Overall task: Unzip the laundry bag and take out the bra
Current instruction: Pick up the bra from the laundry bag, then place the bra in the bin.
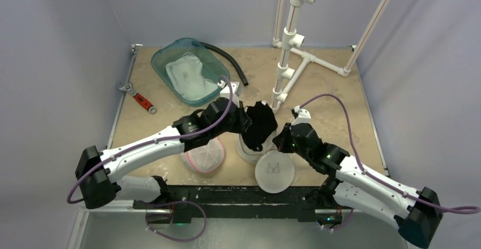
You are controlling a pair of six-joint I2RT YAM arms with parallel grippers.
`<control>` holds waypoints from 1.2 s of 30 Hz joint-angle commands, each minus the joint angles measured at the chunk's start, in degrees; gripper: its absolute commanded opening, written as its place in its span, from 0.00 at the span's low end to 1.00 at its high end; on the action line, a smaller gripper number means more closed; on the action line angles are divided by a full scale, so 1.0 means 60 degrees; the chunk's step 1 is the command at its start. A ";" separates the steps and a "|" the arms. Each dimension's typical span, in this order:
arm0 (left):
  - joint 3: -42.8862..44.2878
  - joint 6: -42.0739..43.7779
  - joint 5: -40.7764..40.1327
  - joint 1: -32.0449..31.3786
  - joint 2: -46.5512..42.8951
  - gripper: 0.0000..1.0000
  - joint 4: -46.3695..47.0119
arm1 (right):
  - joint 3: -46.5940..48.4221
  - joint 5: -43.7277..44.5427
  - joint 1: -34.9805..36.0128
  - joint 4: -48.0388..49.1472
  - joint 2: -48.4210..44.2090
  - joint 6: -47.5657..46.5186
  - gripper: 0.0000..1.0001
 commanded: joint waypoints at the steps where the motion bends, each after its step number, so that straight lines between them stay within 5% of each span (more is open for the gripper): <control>1: 0.1010 0.0606 0.0047 0.0046 -0.0678 0.00 -0.0143 | 0.0362 0.0527 -0.0040 -0.0181 -0.0004 0.0046 0.00; 10: 0.2559 0.1315 -0.0194 0.0045 -0.1210 0.00 -0.0942 | 0.0390 0.0579 -0.0037 -0.0128 0.0087 0.0245 0.00; 17: 0.4129 0.1993 -0.3272 0.0227 -0.1149 0.00 -0.2798 | 0.0426 0.0498 -0.0040 -0.0153 -0.0041 0.0217 0.00; 21: 0.4841 0.2202 -0.3928 0.1233 -0.0818 0.00 -0.3581 | 0.0461 0.0487 -0.0038 -0.0210 -0.0091 0.0156 0.00; 29: 0.4966 0.1809 0.0153 0.6314 0.0765 0.00 -0.2260 | 0.0395 0.0194 -0.0040 -0.0036 -0.0062 0.0066 0.00; 36: 0.4893 0.0690 0.1918 0.8002 0.3254 0.00 -0.0085 | -0.0087 -0.0273 -0.0031 0.0474 0.0005 0.0143 0.00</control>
